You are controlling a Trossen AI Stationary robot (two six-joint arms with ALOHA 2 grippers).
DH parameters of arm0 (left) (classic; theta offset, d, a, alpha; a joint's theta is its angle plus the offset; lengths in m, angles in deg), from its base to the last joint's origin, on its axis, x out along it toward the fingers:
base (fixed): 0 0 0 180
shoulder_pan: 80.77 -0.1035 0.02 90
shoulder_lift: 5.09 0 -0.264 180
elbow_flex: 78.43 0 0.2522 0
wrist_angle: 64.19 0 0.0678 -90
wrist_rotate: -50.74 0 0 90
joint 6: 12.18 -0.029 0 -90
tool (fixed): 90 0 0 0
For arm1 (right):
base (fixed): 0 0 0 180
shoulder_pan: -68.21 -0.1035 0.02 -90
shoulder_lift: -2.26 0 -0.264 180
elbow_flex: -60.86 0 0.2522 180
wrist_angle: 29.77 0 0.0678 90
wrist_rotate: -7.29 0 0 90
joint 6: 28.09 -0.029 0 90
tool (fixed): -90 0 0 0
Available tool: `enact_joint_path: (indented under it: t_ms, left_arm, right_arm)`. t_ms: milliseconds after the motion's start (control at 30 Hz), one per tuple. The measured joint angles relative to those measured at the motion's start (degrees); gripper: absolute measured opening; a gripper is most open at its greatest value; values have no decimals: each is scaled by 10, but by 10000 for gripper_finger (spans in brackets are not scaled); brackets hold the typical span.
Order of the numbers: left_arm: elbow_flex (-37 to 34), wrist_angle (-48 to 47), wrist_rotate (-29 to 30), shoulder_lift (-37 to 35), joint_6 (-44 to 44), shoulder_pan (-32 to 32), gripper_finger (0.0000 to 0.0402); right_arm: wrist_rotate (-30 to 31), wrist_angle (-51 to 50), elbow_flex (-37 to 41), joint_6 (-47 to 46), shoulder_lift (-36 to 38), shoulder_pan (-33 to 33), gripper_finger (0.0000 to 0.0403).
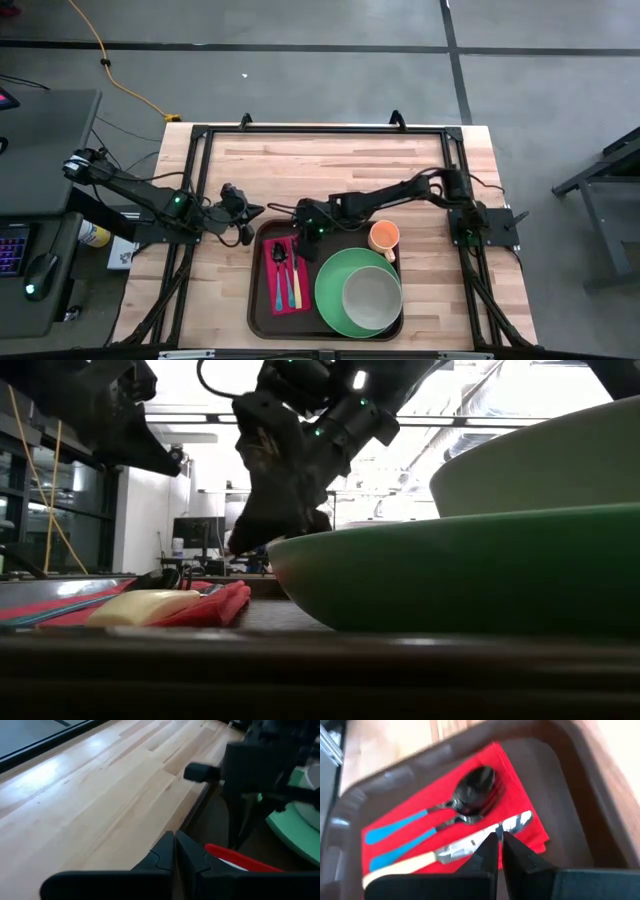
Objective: Set up tray
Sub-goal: Adjust the red napkin
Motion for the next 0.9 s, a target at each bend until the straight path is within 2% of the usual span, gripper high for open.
enact_joint_path:
  t_ms: [233, 533, 900]
  left_arm:
    - [0, 6, -2, 0, 4, 0, 33]
    - [0, 12, -4, 0, 4, 0, 39]
    - [0, 16, -7, 0, 4, 0, 38]
  right_arm:
    - [1, 20, 0, 8, -11, 3, 0]
    - [5, 24, 1, 9, -27, 3, 0]
    - [12, -20, 0, -2, -39, 4, 0]
